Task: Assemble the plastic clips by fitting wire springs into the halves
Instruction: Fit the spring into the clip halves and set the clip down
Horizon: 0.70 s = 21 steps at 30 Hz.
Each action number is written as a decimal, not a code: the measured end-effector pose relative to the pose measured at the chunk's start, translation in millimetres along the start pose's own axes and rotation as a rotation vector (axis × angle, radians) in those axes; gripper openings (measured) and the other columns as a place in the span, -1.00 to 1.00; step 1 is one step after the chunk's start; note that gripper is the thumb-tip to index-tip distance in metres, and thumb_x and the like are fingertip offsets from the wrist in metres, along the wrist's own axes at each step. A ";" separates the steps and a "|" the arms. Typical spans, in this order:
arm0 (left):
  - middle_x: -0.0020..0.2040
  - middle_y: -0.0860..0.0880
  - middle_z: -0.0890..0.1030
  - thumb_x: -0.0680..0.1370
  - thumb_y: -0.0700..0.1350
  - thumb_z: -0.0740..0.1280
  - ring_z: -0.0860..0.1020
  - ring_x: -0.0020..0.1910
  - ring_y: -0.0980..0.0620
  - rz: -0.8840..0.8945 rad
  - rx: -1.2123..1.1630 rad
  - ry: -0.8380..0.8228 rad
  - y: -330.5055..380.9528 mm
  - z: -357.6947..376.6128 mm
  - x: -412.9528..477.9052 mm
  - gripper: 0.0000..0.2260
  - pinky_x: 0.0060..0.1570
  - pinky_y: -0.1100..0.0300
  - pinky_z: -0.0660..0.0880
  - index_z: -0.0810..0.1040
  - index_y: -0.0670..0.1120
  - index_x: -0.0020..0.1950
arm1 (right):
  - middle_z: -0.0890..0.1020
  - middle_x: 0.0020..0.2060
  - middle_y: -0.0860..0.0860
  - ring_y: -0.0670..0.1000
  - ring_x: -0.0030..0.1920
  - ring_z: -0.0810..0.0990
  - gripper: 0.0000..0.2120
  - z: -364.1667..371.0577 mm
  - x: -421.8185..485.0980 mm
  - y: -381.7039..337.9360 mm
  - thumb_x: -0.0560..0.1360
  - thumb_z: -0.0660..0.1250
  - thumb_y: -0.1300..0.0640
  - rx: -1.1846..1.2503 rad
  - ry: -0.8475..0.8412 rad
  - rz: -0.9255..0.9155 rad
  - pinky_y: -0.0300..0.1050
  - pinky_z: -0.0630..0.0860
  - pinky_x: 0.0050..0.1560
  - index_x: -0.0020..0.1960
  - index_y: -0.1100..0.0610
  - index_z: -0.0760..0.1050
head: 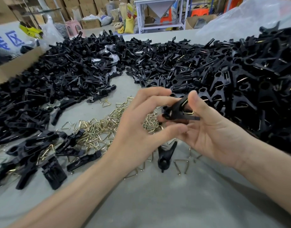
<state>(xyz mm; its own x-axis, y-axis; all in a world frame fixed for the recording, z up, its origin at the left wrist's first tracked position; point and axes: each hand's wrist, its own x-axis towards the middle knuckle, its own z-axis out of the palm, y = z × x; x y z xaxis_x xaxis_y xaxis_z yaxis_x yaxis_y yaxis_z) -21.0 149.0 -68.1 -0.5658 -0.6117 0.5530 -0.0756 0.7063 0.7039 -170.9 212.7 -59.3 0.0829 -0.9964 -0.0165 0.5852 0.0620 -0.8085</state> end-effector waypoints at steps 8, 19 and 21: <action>-0.08 0.11 0.53 0.46 -0.01 0.39 0.47 -0.03 0.06 0.064 0.208 0.044 1.2 1.3 -0.6 -0.83 0.01 0.26 0.38 0.57 0.01 0.03 | 0.67 -0.12 0.11 0.02 -0.12 0.67 -0.44 -1.7 0.9 1.5 0.05 0.57 -0.23 -0.079 -0.044 0.119 -0.10 0.62 -0.05 -0.12 0.13 0.69; -0.19 0.05 0.49 0.44 0.02 0.40 0.44 -0.11 0.06 0.082 0.217 0.032 4.2 -0.3 0.4 -0.78 -0.06 0.24 0.37 0.60 -0.08 0.00 | 0.62 -0.24 0.19 0.02 -0.27 0.62 -0.55 -5.9 -0.5 -3.9 0.27 0.40 -0.12 -0.201 -0.067 0.089 -0.15 0.61 -0.17 -0.11 0.27 0.65; -0.19 0.09 0.47 0.43 0.04 0.41 0.43 -0.12 0.09 0.089 0.222 0.029 5.0 -0.7 0.0 -0.75 -0.07 0.24 0.38 0.60 -0.09 0.00 | 0.57 -0.21 0.23 0.01 -0.29 0.58 -0.53 -5.7 -0.1 -2.0 0.31 0.42 -0.13 -0.198 -0.109 0.087 -0.16 0.59 -0.18 -0.07 0.29 0.63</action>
<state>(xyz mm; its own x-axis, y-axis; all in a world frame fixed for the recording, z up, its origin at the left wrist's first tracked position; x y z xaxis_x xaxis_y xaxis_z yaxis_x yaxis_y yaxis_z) -20.9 152.3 -64.2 -0.5550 -0.5509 0.6232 -0.2065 0.8170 0.5383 -176.7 212.3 -61.1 0.2195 -0.9749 -0.0364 0.4035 0.1247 -0.9065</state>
